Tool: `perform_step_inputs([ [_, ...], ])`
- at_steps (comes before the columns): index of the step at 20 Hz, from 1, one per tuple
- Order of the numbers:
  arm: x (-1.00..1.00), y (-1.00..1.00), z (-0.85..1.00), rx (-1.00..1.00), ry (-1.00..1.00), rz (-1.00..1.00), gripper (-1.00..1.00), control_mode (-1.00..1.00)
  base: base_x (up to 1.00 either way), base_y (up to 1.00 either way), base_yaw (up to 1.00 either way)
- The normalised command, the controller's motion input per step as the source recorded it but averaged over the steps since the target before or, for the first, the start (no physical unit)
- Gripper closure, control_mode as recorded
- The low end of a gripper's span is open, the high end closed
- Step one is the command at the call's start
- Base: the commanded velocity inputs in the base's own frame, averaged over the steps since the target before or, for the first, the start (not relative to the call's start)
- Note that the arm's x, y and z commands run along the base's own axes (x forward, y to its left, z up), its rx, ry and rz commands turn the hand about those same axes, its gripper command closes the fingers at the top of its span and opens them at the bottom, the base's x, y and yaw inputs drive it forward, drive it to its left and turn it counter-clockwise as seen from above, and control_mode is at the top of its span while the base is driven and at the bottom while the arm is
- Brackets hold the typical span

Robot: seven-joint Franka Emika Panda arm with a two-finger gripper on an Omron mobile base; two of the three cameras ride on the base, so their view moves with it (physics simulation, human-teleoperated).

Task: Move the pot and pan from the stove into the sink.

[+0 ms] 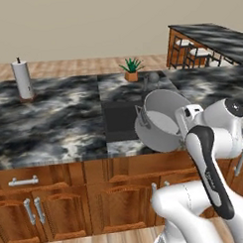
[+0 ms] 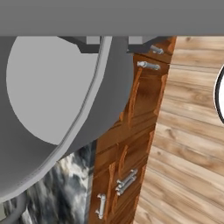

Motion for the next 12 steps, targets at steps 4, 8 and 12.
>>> perform_step_inputs([
  [4,0.59,0.02,-0.04,0.00,0.00,0.00,1.00,-1.00,0.00,0.00,0.00],
  [8,0.68,0.10,-0.07,0.00,0.00,0.00,1.00,-1.00,0.00,0.00,0.00],
  [12,0.63,0.06,-0.07,0.00,0.00,0.00,1.00,-1.00,0.00,0.00,0.00],
])
